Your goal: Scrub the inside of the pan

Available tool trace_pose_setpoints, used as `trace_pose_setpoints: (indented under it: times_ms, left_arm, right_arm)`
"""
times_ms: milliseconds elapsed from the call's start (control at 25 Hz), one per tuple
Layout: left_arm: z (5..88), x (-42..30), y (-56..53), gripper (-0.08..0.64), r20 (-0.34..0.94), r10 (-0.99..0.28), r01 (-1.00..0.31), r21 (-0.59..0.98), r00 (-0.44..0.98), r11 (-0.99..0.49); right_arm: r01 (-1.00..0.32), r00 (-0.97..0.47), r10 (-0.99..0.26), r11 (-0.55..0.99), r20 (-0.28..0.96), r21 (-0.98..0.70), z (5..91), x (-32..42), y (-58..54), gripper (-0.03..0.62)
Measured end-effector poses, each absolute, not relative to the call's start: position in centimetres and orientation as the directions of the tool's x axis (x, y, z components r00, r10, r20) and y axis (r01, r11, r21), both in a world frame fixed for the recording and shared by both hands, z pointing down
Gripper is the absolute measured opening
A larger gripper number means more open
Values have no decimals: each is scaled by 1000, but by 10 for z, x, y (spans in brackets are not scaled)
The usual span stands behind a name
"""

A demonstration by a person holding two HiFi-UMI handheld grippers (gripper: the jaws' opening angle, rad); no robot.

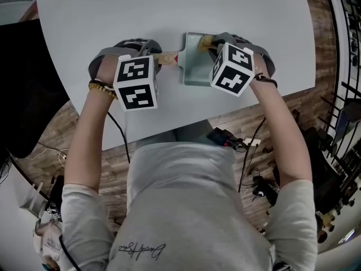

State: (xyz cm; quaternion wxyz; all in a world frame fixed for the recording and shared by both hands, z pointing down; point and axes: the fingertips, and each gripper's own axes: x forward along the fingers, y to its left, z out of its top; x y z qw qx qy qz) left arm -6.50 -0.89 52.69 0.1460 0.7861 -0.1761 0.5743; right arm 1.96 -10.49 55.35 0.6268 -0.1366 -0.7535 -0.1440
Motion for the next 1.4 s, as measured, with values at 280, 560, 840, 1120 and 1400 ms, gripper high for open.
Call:
trace_pose_setpoints:
  times_ms: [280, 560, 840, 1120, 1400]
  left_arm:
    - [526, -65, -8, 155, 957, -113, -465, 26, 268, -885]
    - [527, -69, -10, 155, 956, -125, -480, 19, 266, -877]
    - [531, -71, -13, 155, 958, -122, -481, 18, 258, -877]
    - [532, -71, -15, 155, 960, -113, -484, 26, 256, -874]
    - [529, -71, -12, 155, 965, -109, -455, 13, 240, -890]
  right_arm:
    - [389, -171, 18, 920, 985, 51, 554, 21, -102, 74]
    - [407, -115, 90, 913, 989, -36, 552, 39, -73, 72]
    - [413, -53, 207, 895, 977, -167, 554, 61, -42, 72]
    - [423, 0, 253, 877, 967, -230, 554, 70, -30, 71]
    - [416, -72, 188, 898, 980, -142, 553, 68, -29, 71]
